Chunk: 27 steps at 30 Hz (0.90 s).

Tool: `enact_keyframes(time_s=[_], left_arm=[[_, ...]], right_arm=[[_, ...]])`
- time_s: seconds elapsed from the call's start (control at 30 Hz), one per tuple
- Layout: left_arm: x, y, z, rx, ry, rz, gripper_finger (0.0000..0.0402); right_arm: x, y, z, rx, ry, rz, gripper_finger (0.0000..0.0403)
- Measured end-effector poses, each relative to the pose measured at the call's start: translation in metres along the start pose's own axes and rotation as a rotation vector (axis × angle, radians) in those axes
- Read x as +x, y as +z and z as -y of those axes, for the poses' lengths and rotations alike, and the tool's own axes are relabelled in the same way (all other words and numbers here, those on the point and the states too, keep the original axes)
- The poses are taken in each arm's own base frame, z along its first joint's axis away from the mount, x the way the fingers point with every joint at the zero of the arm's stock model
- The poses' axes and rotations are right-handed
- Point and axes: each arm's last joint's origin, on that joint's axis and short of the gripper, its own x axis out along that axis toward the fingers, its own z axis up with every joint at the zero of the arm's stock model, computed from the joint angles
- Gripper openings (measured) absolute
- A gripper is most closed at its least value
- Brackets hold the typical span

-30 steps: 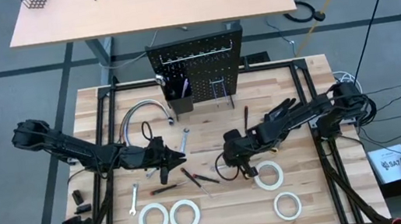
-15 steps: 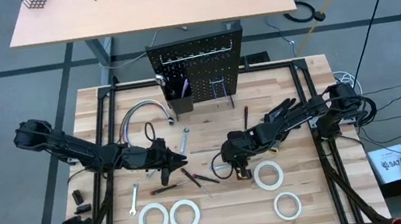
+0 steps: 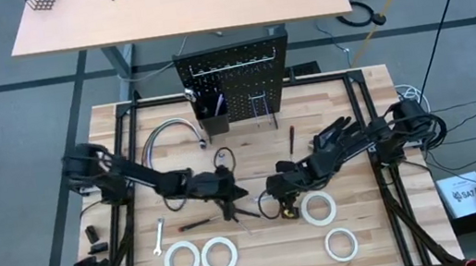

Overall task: Hang tools onto peg board
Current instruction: Put the wrench into the peg board

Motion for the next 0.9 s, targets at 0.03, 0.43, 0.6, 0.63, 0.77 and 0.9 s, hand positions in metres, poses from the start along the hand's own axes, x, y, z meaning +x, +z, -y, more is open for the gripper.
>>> enact_keyframes(time_s=[0.03,0.43,0.6,0.63,0.77,0.9], left_arm=[[0.006,0.0,0.0,-0.001,0.001,-0.003,0.0007],[0.036,-0.014,-0.003,0.003,0.004,-0.15,0.0001],[0.036,-0.016,-0.003,0.003,0.011,-0.165,0.0001],[0.036,-0.016,-0.003,0.006,0.012,-0.168,0.0001],[0.035,-0.018,-0.004,0.022,0.02,-0.189,0.0],[0.036,-0.019,-0.005,0.029,0.025,-0.201,0.0]], right_arm=[[0.0,-0.001,-0.001,0.008,-0.001,0.013,0.0009],[0.0,0.001,-0.003,0.009,-0.012,0.05,0.006],[0.0,0.003,-0.003,0.003,-0.032,0.086,0.009],[0.0,0.004,-0.003,-0.005,-0.032,0.089,0.0095],[-0.001,0.008,-0.005,-0.048,-0.018,0.133,0.0114],[0.001,0.012,-0.005,-0.099,-0.011,0.174,0.0132]])
